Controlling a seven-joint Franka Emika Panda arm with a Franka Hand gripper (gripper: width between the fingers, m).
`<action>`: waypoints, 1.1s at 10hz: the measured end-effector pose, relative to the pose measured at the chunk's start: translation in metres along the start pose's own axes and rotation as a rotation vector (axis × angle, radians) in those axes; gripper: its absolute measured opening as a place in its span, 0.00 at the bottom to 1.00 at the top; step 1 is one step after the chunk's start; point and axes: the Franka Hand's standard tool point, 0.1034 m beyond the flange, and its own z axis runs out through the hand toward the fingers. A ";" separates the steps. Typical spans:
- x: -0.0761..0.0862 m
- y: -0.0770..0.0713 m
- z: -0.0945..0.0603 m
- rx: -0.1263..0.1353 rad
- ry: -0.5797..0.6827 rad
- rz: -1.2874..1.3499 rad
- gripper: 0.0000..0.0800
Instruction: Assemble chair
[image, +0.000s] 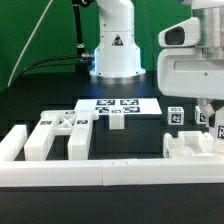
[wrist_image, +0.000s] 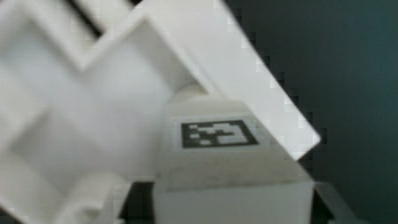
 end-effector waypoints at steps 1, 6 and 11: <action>0.000 0.001 0.001 0.012 -0.015 0.084 0.36; 0.000 0.001 0.001 0.017 -0.023 0.159 0.58; -0.008 -0.004 0.003 0.021 -0.027 -0.506 0.81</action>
Offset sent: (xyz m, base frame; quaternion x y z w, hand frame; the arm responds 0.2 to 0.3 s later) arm 0.0000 0.0000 0.0000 0.0000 0.0000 0.1296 0.9916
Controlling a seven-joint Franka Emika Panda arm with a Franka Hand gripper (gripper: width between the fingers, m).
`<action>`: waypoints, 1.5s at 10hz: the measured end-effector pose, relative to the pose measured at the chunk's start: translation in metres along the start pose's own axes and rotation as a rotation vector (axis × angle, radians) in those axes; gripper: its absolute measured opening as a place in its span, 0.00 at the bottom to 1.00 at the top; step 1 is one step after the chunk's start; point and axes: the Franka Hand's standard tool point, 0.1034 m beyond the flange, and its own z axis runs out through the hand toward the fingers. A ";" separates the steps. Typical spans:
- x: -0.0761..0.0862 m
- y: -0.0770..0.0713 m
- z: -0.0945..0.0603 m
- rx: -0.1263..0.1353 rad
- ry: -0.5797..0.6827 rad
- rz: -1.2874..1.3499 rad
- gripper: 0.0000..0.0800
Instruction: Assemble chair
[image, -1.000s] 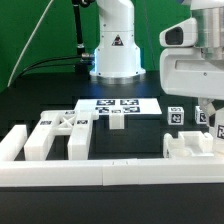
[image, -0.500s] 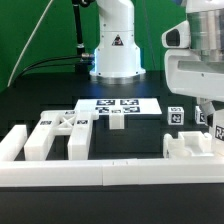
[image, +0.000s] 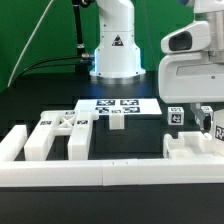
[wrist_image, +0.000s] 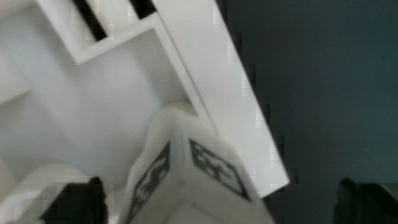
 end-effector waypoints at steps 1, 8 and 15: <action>0.000 0.000 0.000 0.000 0.000 -0.039 0.81; 0.006 0.007 -0.003 -0.091 0.002 -0.786 0.81; 0.006 0.008 -0.002 -0.083 0.020 -0.284 0.36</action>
Offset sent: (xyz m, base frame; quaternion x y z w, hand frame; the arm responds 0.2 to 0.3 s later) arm -0.0004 -0.0105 -0.0016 -0.0737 0.0421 -0.5127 0.8544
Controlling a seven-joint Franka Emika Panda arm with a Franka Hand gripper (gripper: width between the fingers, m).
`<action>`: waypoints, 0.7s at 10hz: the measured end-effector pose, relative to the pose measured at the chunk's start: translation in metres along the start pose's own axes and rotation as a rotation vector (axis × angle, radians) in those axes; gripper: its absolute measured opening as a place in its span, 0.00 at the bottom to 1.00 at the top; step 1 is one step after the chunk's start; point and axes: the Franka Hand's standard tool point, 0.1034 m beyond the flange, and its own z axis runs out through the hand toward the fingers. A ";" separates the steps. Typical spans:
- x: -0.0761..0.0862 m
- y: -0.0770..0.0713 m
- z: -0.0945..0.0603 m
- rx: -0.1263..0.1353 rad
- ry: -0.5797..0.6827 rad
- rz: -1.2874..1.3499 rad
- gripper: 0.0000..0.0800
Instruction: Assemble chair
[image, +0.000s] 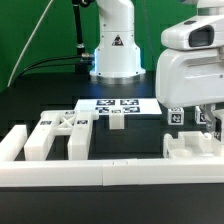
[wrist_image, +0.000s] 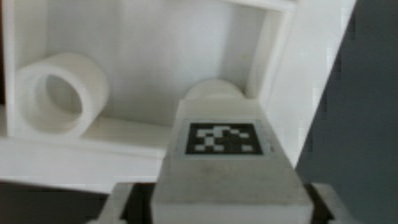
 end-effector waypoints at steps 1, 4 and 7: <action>0.000 0.001 0.000 -0.001 -0.003 0.209 0.36; -0.003 -0.001 0.002 0.029 -0.033 0.743 0.36; -0.004 -0.001 0.002 0.036 -0.043 0.958 0.36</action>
Offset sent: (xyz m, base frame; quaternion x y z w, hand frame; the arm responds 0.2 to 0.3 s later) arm 0.0057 0.0295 -0.0015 0.0654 -0.0594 0.4782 0.8738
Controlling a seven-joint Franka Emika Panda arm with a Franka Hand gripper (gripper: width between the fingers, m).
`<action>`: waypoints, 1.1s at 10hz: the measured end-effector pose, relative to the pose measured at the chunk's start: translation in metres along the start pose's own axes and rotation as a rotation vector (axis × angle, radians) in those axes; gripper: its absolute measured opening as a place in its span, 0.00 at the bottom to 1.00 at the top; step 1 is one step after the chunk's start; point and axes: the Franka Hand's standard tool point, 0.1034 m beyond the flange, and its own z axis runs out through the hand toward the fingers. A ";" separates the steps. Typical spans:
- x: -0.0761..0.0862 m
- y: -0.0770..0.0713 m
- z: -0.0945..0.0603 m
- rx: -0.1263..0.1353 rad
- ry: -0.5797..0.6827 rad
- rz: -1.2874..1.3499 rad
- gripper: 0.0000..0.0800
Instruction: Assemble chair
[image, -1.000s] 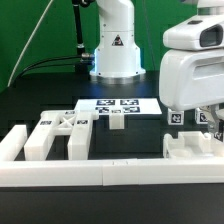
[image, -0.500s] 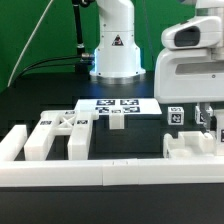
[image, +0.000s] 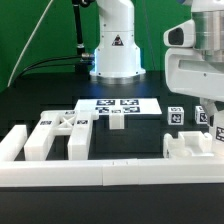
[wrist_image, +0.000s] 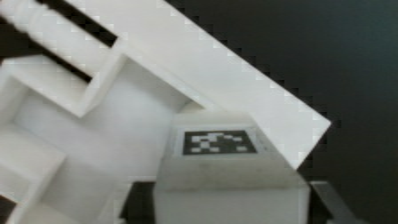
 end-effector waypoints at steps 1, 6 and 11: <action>0.000 0.000 0.000 0.001 -0.001 0.038 0.36; 0.004 0.005 0.000 0.074 -0.064 0.584 0.36; -0.001 -0.002 -0.001 0.039 -0.058 -0.052 0.78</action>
Offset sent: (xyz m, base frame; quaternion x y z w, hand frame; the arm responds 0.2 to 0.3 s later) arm -0.0015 -0.0183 0.0057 -0.0118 0.0003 0.3539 0.9352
